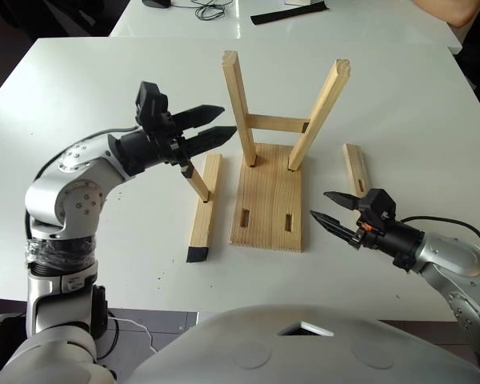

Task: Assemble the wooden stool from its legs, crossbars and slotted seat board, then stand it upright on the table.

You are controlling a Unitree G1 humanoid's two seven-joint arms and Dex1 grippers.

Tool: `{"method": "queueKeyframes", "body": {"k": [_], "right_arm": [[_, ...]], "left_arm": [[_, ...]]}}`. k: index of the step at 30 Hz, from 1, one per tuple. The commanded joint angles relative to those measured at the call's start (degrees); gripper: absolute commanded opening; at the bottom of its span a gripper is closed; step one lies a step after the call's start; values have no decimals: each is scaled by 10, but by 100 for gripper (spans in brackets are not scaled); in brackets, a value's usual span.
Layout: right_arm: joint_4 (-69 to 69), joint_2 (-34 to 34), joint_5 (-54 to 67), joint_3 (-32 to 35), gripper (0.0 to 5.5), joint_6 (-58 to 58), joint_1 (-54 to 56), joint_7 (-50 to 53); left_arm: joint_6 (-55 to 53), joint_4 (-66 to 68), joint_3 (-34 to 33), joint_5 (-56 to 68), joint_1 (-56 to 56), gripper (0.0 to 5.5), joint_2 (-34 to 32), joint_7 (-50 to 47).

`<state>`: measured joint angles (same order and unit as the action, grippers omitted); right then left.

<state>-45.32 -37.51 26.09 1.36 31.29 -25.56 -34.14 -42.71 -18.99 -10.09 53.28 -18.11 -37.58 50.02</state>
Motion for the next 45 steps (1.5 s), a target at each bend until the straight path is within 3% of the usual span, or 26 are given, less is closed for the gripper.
{"method": "queueKeyframes", "body": {"k": [1, 6, 9, 16, 21, 31, 37, 45], "right_arm": [[-20, 11, -7, 13, 251, -12, -33, 14], [-28, 17, -6, 29, 251, -19, -58, 21], [-31, 18, -6, 33, 251, -21, -66, 22], [-23, 16, -7, 21, 251, -15, -43, 22], [-26, 12, -17, 10, 251, -14, -39, 22], [-35, 29, -38, -3, 251, -24, -68, 45], [-32, 34, -48, -6, 251, -27, -70, 47], [-45, 45, -63, 5, 251, -44, -118, 59]], "left_arm": [[-64, -90, -13, 52, 43, 299, -71, 30], [-40, -181, -2, -4, 224, 299, -125, 79], [7, -180, 37, -86, 294, 299, -139, 84], [80, -113, 133, -211, 317, 299, -98, 46], [128, -82, 165, -267, 328, 299, -103, 57], [202, 19, 162, -336, 285, 299, -164, 121], [206, 63, 142, -331, 234, 299, -158, 127], [-7, -15, 43, -243, 231, 299, -196, 75]]}}
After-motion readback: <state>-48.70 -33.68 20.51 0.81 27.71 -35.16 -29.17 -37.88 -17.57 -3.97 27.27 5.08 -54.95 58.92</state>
